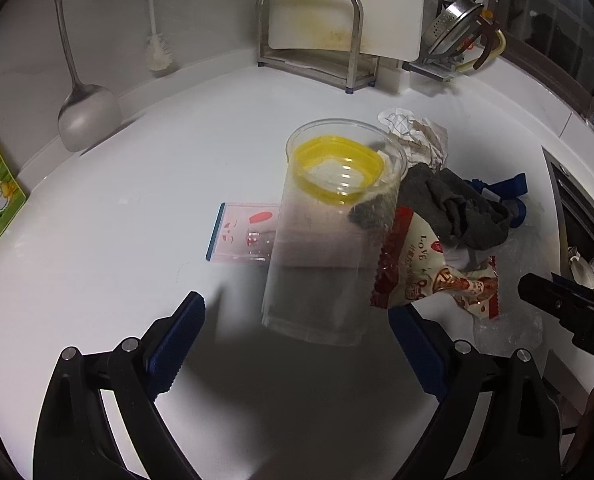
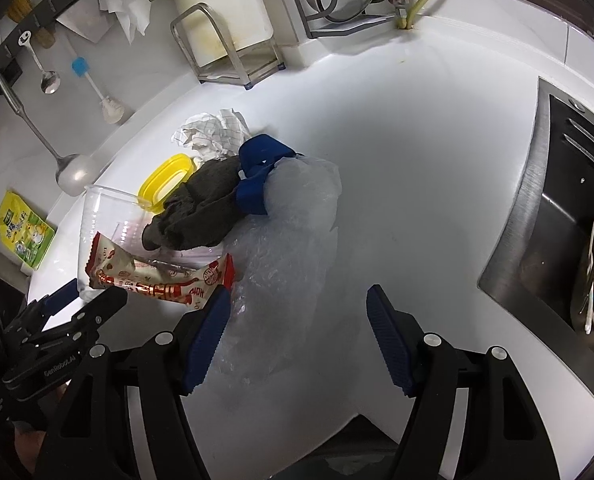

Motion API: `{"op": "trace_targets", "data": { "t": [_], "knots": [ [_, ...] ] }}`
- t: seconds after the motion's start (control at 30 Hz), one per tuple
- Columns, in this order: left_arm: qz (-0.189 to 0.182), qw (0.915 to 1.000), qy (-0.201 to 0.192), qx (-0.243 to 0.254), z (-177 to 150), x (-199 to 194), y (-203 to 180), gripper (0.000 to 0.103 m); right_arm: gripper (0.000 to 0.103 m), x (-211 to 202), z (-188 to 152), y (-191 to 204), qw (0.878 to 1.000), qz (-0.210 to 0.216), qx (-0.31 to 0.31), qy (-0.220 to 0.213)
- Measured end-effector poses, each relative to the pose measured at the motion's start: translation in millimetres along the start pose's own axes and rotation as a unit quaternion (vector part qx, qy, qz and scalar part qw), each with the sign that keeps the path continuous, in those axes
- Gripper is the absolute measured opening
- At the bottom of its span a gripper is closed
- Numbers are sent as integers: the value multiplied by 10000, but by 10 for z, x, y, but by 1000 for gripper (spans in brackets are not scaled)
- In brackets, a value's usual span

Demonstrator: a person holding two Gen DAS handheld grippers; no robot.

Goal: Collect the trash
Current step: 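Grasp the clear plastic cup with the left tool while the right tool grasps the plastic bag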

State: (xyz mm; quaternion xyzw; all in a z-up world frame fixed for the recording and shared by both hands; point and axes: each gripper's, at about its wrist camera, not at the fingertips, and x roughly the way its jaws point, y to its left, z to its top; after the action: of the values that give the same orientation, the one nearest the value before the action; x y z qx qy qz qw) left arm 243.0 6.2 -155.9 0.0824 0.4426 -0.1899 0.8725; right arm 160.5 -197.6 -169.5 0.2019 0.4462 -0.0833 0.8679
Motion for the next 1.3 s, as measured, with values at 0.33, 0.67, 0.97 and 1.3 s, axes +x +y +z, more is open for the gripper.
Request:
{"op": "trace_targets", "data": {
  "t": [0.33, 0.67, 0.97, 1.3],
  "knots": [
    [-66, 10000, -46, 31, 143, 79, 27, 91, 67, 92, 15, 38, 9999, -113, 0, -58],
    [-148, 9998, -68, -82, 259, 149, 53, 91, 67, 140, 54, 123, 9993, -287, -217, -139],
    [-338, 9990, -84, -282, 317, 188, 95, 78, 43, 144, 73, 149, 9987, -316, -382, -143],
    [-392, 9984, 37, -416, 286, 138, 142, 57, 18, 35, 79, 120, 9989, -132, -407, -216]
  ]
}}
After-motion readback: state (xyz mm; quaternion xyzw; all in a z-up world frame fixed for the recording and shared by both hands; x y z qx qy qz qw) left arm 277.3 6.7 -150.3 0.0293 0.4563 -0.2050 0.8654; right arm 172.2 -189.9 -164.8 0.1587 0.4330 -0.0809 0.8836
